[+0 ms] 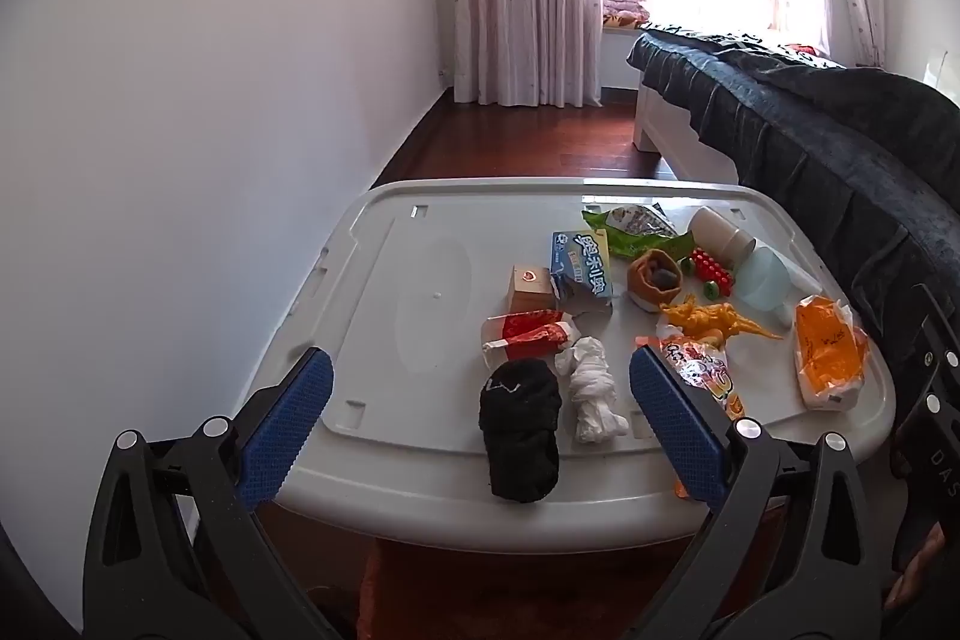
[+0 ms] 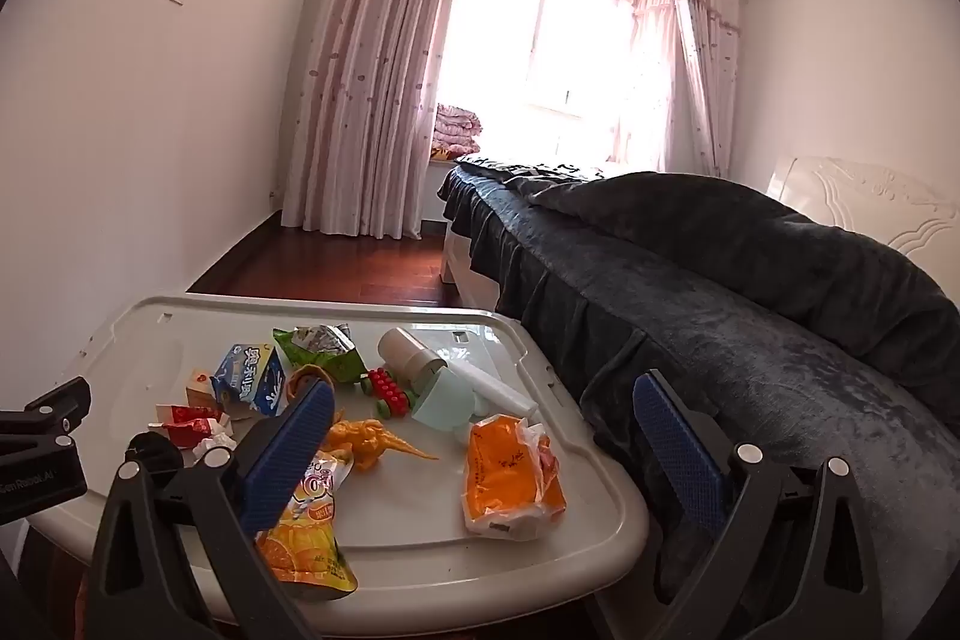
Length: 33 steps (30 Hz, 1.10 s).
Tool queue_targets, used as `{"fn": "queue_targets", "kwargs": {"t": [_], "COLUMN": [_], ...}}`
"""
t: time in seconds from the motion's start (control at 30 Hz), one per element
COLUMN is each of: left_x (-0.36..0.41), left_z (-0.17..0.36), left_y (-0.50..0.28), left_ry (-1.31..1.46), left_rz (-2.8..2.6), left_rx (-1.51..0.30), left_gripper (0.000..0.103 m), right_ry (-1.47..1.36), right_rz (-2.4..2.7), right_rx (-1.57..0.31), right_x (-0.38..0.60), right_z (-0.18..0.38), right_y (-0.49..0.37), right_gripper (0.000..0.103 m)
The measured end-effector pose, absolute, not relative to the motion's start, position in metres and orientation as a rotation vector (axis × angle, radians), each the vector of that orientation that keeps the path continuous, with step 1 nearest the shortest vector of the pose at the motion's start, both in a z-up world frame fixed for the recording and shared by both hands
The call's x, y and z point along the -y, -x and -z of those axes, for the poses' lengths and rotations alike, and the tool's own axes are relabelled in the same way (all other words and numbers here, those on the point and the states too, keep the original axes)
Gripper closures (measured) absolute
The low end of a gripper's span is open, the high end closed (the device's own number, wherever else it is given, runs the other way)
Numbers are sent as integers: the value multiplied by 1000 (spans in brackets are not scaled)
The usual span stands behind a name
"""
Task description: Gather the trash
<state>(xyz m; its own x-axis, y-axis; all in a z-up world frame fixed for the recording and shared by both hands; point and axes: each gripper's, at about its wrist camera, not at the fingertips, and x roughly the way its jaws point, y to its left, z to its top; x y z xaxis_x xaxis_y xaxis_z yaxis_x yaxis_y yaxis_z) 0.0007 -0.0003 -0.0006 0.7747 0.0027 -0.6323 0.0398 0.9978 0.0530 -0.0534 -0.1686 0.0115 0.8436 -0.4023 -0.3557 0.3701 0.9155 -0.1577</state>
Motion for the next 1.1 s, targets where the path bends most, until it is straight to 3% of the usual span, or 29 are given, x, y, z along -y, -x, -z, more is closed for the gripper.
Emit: {"fn": "queue_targets", "kwargs": {"t": [1.1], "left_x": [2], "left_z": [5], "left_y": [2], "left_ry": [-51], "left_rz": [27], "left_rx": [-697], "left_gripper": [6], "right_ry": [74], "right_rz": [405], "right_rx": [-393], "right_x": [169], "right_z": [-14], "right_y": [54], "right_gripper": [4]}}
